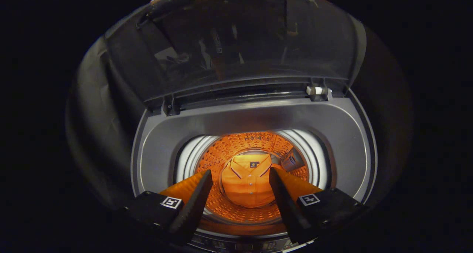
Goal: Put the clothes into the washing machine and then close the washing machine lid.
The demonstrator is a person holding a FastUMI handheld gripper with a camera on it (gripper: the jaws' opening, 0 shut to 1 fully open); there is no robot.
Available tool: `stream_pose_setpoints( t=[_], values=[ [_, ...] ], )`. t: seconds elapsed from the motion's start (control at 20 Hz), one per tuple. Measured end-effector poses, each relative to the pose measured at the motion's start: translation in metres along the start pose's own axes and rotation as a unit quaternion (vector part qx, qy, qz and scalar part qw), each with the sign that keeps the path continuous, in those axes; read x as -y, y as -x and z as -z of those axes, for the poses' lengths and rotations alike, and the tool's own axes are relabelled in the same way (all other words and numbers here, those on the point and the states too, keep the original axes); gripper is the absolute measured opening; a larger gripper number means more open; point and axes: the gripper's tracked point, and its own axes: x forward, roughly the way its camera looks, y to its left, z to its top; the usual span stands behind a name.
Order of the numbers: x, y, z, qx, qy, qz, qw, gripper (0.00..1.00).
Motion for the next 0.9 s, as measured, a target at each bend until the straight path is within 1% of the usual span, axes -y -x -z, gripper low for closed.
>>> stream_pose_setpoints(
  t=[0.2,0.25,0.5,0.65,0.8,0.9],
  values=[
    [-0.002,0.026,-0.018,0.026,-0.001,0.002,1.0,0.99],
    [-0.006,0.034,-0.025,0.037,-0.003,-0.005,0.999,0.99],
    [-0.01,0.092,-0.072,0.093,0.019,-0.003,0.996,0.99],
    [-0.017,0.124,-0.11,0.125,0.032,-0.005,0.992,0.99],
    [-0.029,0.15,-0.158,0.158,0.028,-0.019,0.987,0.99],
    [-0.032,0.168,-0.192,0.182,0.035,-0.017,0.983,0.99]
  ],
)
